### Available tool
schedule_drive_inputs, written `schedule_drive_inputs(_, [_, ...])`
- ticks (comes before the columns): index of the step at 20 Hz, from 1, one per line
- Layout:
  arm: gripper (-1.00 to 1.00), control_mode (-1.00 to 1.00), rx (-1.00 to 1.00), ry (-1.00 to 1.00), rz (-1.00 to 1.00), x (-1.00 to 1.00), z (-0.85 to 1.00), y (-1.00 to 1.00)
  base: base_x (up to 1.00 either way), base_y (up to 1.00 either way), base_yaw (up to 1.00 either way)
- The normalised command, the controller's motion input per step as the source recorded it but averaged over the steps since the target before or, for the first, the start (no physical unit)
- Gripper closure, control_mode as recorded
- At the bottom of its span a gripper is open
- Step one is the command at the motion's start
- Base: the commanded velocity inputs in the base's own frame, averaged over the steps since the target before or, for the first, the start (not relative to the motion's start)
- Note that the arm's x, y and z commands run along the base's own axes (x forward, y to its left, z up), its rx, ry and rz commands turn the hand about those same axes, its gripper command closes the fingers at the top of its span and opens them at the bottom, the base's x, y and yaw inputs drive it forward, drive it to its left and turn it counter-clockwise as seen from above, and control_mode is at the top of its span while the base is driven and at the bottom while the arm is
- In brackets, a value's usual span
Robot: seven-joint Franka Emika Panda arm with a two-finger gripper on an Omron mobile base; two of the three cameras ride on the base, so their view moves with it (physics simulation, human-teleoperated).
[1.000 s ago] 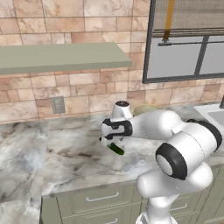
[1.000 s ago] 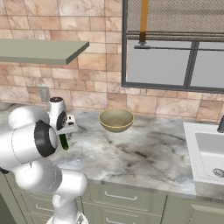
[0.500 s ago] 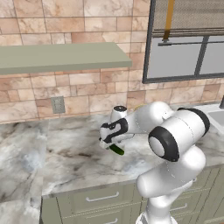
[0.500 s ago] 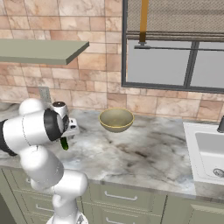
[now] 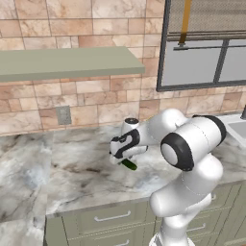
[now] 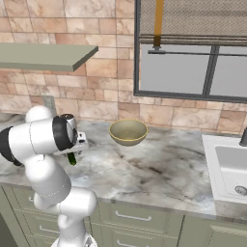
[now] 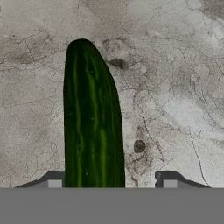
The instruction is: Place the two vegetables and bowl onto the tray for setting up a vegetable dip station.
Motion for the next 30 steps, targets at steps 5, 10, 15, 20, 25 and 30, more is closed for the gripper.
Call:
schedule_drive_inputs(5, [1.00,-1.00,0.00,0.00,0.00,0.00,0.04,0.00,0.00,0.00,0.00])
schedule_drive_inputs(10, [1.00,-1.00,0.00,-0.04,0.00,0.00,0.27,0.00,0.00,0.00,0.00])
schedule_drive_inputs(15, [1.00,-1.00,0.00,-0.01,-0.01,-0.16,0.37,-0.14,0.00,0.00,0.00])
schedule_drive_inputs(20, [1.00,-1.00,0.00,-0.02,-0.06,-0.50,0.33,-0.41,0.00,0.00,0.00])
schedule_drive_inputs(25, [1.00,-1.00,0.00,0.00,-0.14,-0.58,0.28,-0.59,0.00,0.00,0.00])
schedule_drive_inputs(30, [1.00,-1.00,0.00,0.00,-0.22,-0.50,0.24,-0.60,0.00,0.00,0.00])
